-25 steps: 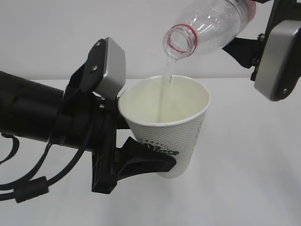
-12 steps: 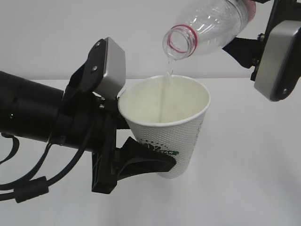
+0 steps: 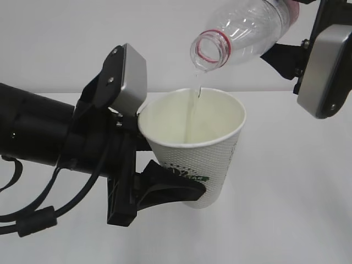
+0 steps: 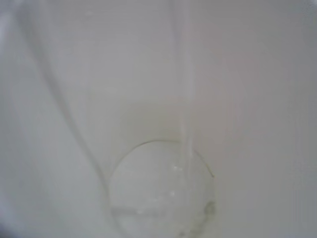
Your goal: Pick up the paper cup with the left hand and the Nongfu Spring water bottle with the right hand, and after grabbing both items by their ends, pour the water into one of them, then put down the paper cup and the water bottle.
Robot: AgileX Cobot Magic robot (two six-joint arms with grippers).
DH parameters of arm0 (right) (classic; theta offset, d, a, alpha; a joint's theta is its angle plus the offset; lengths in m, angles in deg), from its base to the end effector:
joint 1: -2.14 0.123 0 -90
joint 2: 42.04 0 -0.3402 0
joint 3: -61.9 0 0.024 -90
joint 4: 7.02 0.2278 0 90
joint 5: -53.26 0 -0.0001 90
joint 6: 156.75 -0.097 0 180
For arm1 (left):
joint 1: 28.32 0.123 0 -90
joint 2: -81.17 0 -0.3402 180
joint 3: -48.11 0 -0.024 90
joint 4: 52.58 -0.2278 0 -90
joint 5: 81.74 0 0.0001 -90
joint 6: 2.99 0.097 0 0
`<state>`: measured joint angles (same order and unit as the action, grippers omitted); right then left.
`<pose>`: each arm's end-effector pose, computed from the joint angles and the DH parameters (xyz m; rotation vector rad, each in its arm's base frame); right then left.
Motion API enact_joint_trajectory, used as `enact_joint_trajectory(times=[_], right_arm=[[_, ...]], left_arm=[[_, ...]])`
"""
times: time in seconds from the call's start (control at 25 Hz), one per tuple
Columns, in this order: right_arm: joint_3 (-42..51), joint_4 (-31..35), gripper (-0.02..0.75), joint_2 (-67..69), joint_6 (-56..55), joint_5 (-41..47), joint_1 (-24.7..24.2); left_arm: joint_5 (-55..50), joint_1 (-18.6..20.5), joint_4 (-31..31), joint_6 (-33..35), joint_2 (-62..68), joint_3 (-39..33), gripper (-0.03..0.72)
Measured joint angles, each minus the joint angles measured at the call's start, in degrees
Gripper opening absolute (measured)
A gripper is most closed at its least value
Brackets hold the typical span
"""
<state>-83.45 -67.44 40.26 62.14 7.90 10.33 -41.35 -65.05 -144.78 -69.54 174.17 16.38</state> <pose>0.2336 0.0942 0.3777 -1.4909 0.6003 -0.5898 0.1854 -0.2166 0.3086 1.4489 1.6089 -0.8762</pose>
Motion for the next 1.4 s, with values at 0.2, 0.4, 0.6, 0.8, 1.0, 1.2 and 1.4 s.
enact_joint_trajectory(times=[0.2, 0.4, 0.6, 0.8, 1.0, 1.2, 1.4], right_arm=[[0.0, 0.0, 0.512, 0.0, 0.09, 0.0, 0.0], [0.0, 0.0, 0.512, 0.0, 0.34, 0.0, 0.0], [0.0, 0.0, 0.512, 0.0, 0.34, -0.11, 0.0], [0.0, 0.0, 0.512, 0.0, 0.57, -0.11, 0.0], [0.0, 0.0, 0.512, 0.0, 0.57, -0.11, 0.0], [0.0, 0.0, 0.512, 0.0, 0.57, -0.11, 0.0], [0.0, 0.0, 0.512, 0.0, 0.65, -0.11, 0.0]], left_arm=[[0.0, 0.0, 0.0, 0.0, 0.0, 0.0, 0.492], [0.0, 0.0, -0.08, 0.0, 0.0, 0.0, 0.492], [0.0, 0.0, -0.08, 0.0, 0.0, 0.0, 0.492], [-0.09, 0.0, -0.08, 0.0, 0.0, 0.0, 0.492], [-0.09, 0.0, -0.12, 0.0, 0.0, 0.0, 0.492], [-0.09, 0.0, -0.21, 0.0, 0.0, 0.0, 0.492], [-0.5, 0.0, -0.21, 0.0, 0.0, 0.0, 0.492]])
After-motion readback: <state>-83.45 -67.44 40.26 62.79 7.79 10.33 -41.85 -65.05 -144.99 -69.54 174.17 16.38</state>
